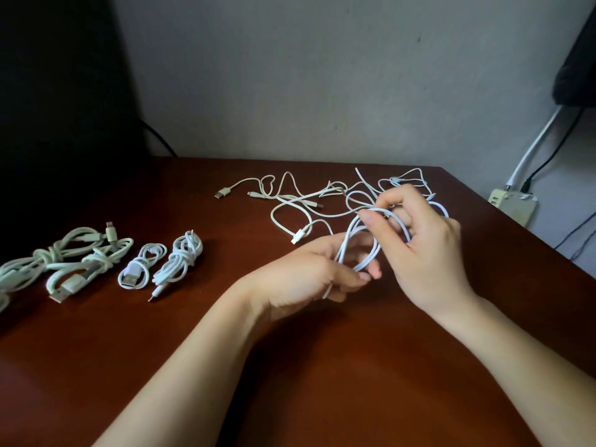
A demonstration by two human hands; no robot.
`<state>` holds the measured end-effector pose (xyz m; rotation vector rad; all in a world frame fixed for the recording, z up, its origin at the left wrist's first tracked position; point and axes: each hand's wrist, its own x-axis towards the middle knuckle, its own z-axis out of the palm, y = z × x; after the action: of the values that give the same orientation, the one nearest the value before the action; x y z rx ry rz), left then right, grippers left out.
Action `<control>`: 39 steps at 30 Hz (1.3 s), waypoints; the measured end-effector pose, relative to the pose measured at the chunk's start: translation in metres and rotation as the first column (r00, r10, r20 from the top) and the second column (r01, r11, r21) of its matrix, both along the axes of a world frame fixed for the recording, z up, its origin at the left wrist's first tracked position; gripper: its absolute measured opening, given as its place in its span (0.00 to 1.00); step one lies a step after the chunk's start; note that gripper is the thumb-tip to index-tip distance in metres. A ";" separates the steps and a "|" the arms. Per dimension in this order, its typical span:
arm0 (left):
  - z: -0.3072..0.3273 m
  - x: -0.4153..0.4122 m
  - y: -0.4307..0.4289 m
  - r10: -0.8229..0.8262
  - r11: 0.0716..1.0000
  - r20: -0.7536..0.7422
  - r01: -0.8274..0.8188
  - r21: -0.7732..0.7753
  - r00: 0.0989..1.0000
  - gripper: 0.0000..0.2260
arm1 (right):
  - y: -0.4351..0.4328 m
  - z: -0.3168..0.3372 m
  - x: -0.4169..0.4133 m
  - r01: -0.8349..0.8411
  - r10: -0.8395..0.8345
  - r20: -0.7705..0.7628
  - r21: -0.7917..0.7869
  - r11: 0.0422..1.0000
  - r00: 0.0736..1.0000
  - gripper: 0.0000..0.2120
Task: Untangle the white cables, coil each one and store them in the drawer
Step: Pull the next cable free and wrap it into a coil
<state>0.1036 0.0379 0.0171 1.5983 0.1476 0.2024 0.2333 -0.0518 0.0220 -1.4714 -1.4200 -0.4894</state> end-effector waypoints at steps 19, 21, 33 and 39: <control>0.008 0.007 0.004 0.371 0.868 0.129 -0.294 -0.401 0.920 0.19 | 0.001 -0.007 -0.002 -0.189 0.175 -0.159 -0.082 0.978 0.972 0.12; 0.009 0.006 0.003 0.352 0.869 0.161 -0.258 -0.422 0.922 0.19 | 0.001 -0.006 -0.006 -0.255 0.222 -0.243 -0.114 0.960 0.944 0.16; -0.002 0.009 0.004 0.418 0.907 0.157 -0.420 -0.026 0.895 0.12 | 0.001 -0.010 -0.006 -0.180 0.165 -0.075 -0.309 0.934 0.983 0.09; -0.007 0.015 0.008 0.555 0.799 0.178 -0.580 0.160 0.813 0.17 | 0.005 -0.012 0.011 -0.033 0.049 0.072 -0.207 0.978 0.996 0.07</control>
<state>0.1188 0.0455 0.0103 1.7072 0.5320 0.8097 0.2448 -0.0469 0.0100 -1.5973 -1.5975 -0.3851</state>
